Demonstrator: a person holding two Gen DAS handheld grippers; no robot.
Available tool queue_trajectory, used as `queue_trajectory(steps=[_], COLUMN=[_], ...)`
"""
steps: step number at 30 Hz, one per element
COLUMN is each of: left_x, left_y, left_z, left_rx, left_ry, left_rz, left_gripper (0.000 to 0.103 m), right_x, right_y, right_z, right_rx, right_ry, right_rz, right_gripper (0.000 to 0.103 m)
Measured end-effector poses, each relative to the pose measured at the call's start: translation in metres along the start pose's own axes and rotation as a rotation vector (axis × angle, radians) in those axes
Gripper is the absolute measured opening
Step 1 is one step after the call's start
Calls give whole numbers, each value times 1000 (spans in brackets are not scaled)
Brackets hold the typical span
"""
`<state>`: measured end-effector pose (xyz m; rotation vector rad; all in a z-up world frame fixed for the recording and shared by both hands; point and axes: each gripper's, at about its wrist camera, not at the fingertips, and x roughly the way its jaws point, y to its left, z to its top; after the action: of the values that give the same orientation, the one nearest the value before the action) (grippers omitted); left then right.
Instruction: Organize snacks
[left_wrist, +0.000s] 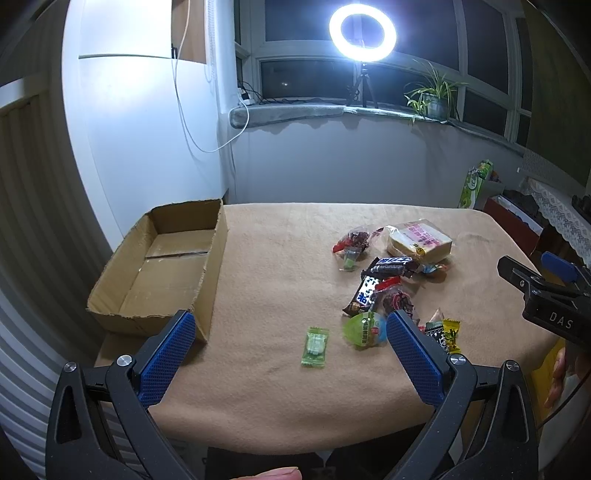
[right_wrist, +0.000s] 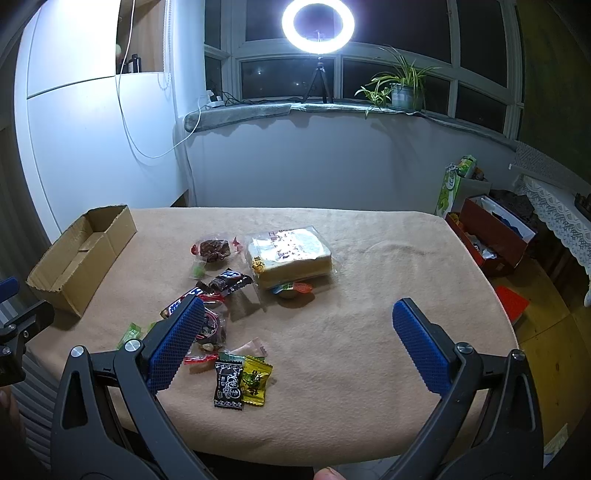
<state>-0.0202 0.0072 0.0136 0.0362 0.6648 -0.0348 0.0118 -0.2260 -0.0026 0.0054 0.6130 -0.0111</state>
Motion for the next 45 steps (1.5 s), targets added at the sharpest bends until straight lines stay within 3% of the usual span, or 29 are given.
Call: queue_trajectory(steps=[45], left_x=[-1], left_y=[0], left_z=[2], left_rx=[4], left_ry=[3], left_rz=[-2], left_gripper=[103], right_x=[-2], right_y=[-2], right_z=[2], right_rx=[-4], right_ry=[-1], right_rz=[-5], right_gripper=[103])
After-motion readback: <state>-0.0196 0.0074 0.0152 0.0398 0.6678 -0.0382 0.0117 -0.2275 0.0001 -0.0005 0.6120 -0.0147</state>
